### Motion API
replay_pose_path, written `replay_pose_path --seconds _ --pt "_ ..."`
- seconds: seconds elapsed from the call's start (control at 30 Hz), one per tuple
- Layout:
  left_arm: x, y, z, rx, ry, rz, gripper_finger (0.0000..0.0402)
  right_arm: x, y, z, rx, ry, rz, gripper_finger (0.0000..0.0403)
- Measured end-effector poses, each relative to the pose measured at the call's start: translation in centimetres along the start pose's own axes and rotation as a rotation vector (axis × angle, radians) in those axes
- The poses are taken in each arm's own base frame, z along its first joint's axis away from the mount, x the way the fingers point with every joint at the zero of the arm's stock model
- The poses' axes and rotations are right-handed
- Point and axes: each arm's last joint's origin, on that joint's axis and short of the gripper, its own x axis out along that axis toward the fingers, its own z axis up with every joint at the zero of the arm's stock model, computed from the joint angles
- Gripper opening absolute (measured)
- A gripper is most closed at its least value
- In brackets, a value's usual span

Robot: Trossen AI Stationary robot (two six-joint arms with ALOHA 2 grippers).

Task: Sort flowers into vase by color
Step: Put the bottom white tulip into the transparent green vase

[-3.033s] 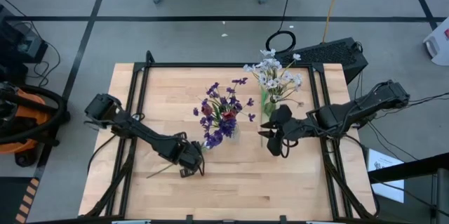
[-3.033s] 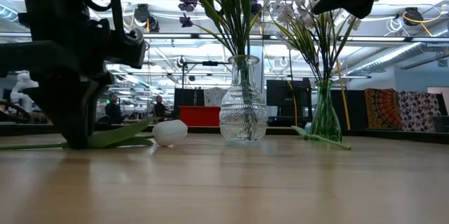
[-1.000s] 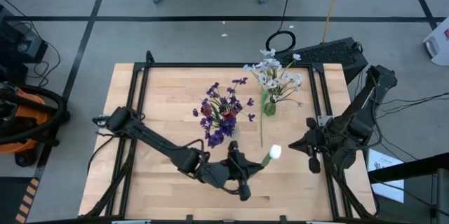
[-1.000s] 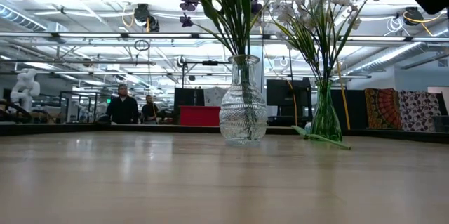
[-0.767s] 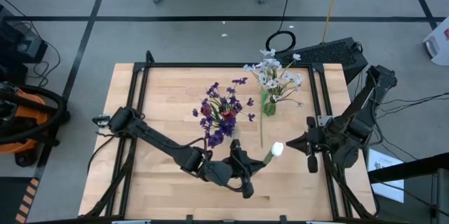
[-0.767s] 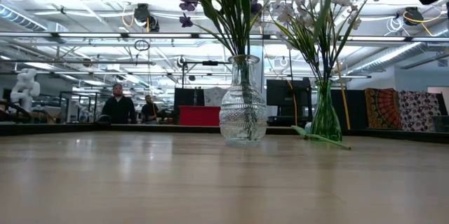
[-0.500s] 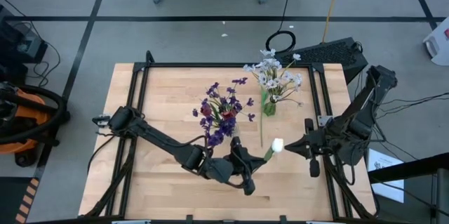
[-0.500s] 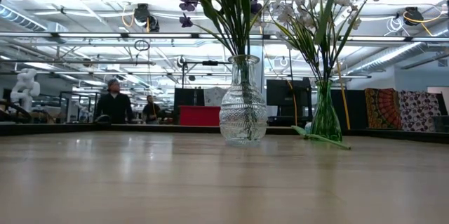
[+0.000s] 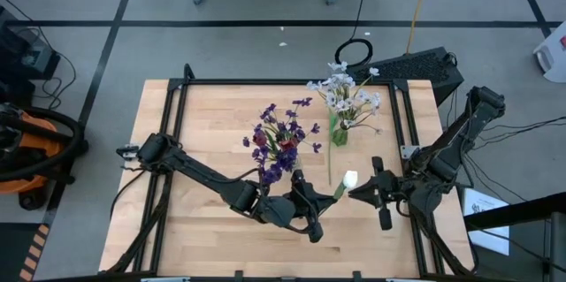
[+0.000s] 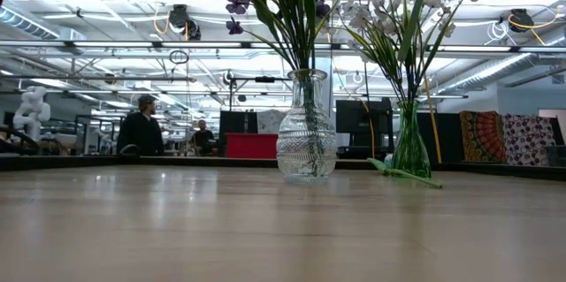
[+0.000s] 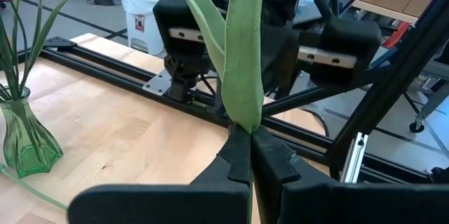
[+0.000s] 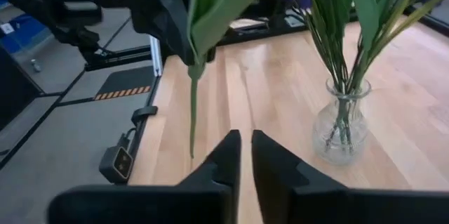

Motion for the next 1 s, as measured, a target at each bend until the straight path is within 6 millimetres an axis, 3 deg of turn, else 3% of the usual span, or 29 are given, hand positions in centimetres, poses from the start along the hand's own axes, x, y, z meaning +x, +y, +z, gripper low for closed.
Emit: replay_pose_path --seconds 0.3,0.43,0.6,1.0 --pt "0.0 0.0 0.0 0.000 0.001 0.000 0.0000 0.8 0.3 0.4 0.018 -0.031 0.020 0.0144" --pt "0.0 -0.1 0.2 -0.012 -0.015 -0.006 0.0000 0.9 0.9 1.0 -0.006 -0.090 0.052 0.0178" --pt "0.1 0.0 0.3 -0.018 -0.026 0.000 0.0000 1.3 1.2 1.0 -0.023 -0.112 0.057 0.0190" --pt "0.0 0.0 0.5 -0.029 -0.041 -0.007 0.0000 2.7 1.5 2.2 0.019 -0.204 0.100 0.0173"
